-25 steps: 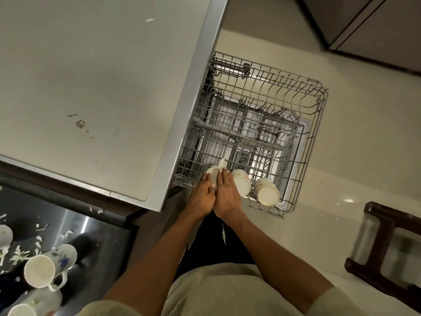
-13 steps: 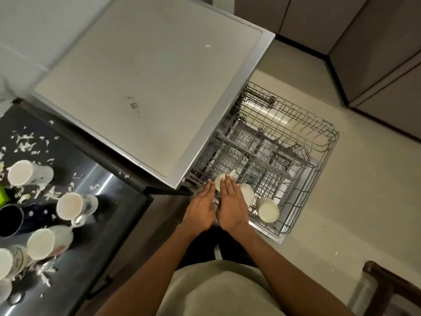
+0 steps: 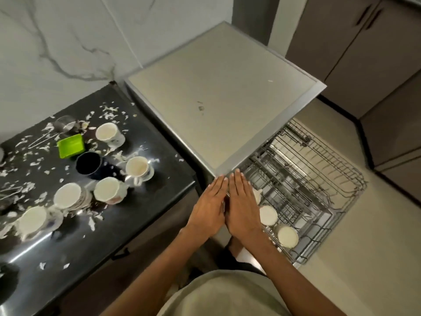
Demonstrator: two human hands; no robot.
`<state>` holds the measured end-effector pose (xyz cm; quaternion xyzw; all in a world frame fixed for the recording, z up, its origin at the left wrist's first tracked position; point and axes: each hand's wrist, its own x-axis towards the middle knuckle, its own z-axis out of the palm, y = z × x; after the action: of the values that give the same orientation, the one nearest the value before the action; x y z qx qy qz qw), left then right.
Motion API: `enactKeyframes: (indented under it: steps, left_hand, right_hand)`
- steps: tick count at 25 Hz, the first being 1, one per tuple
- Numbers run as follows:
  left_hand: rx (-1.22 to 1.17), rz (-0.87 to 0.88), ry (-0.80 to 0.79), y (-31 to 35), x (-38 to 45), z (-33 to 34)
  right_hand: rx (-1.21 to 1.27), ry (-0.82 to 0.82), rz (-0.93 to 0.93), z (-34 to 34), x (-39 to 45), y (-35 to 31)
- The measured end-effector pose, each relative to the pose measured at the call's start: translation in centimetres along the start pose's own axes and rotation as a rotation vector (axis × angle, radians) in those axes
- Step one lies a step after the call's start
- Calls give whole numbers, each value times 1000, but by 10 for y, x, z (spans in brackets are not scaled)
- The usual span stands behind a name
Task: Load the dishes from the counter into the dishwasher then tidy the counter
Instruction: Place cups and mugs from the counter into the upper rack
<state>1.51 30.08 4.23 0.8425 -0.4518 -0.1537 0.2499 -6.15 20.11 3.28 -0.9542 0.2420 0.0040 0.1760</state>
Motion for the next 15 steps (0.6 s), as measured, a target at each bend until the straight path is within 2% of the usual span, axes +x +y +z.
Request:
enactKeyframes:
  steps: [8,15]
  left_hand:
    - [7,-123,290,-42,-93,-71]
    - [-64,-329,473,-80,-174,-109]
  right_hand:
    - [-8,42,-289,-1,-13,-112]
    - [-21,14,-572,16,-24,-205]
